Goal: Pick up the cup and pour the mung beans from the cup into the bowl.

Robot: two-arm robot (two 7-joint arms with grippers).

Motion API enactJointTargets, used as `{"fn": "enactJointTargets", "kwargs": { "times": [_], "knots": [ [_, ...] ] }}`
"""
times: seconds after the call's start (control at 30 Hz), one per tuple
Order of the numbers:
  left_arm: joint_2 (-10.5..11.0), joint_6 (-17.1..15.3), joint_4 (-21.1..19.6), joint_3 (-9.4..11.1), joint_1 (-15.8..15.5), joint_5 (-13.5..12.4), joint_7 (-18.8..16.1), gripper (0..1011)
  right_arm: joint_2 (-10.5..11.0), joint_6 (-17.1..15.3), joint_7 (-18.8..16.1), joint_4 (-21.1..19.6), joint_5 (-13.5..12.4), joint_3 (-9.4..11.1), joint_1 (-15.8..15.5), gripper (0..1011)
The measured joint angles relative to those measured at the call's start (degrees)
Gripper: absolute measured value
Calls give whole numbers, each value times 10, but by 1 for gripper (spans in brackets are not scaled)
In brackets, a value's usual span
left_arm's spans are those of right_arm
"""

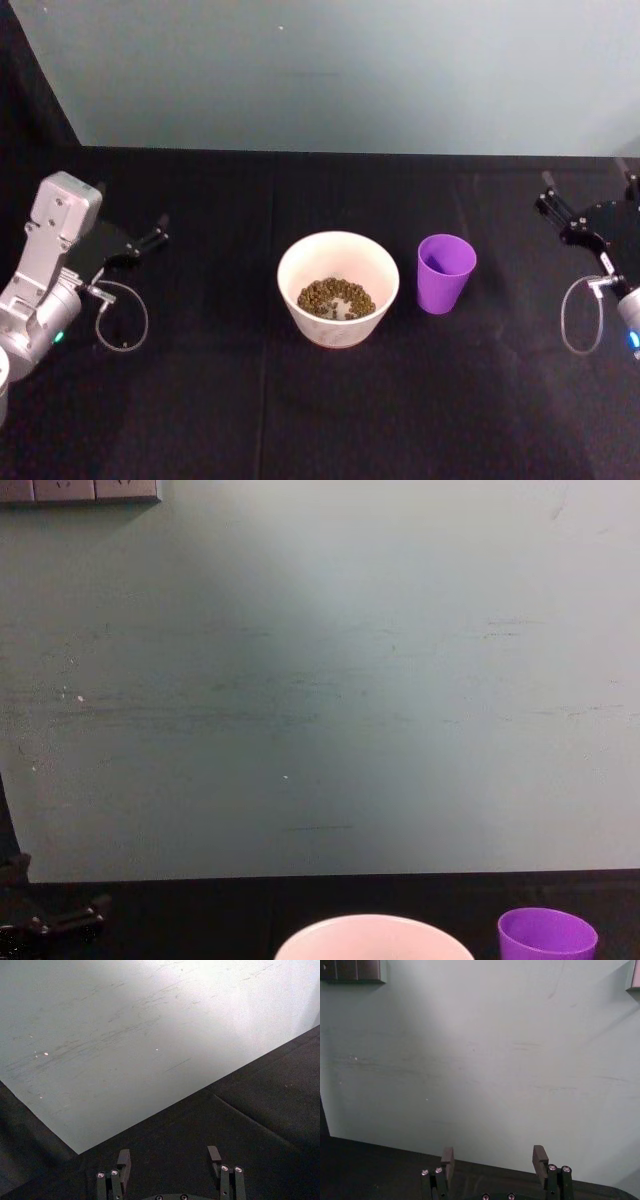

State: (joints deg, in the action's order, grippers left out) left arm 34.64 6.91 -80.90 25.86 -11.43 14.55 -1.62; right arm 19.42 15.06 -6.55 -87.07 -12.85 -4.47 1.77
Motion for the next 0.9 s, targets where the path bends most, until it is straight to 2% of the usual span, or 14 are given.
{"fn": "enactJointTargets", "kwargs": {
  "times": [0.9],
  "knots": [
    [0,0,0,0,0,0,0,1000,-2,2,-2,4,2,0,2,1003]
  ]
}}
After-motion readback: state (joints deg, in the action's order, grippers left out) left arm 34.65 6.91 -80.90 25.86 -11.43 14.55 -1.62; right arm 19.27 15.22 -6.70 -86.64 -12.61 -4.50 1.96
